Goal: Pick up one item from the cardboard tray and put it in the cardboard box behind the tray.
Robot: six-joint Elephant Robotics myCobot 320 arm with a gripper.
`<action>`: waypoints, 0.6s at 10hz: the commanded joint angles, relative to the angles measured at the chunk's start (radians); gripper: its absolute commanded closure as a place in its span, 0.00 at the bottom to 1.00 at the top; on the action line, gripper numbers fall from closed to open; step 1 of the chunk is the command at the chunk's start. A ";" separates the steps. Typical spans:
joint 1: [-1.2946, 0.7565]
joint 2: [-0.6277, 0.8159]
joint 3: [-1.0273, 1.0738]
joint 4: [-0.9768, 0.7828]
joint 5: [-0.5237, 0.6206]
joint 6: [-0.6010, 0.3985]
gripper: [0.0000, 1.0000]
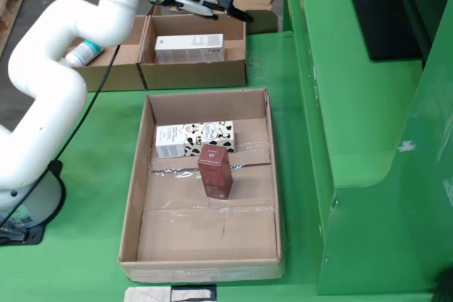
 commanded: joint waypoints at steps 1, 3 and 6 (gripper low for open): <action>-0.244 0.736 -0.559 -0.729 0.447 0.316 0.00; -0.272 1.101 -1.107 -0.523 0.446 0.360 0.00; -0.354 1.454 -1.532 -0.436 0.465 0.372 0.00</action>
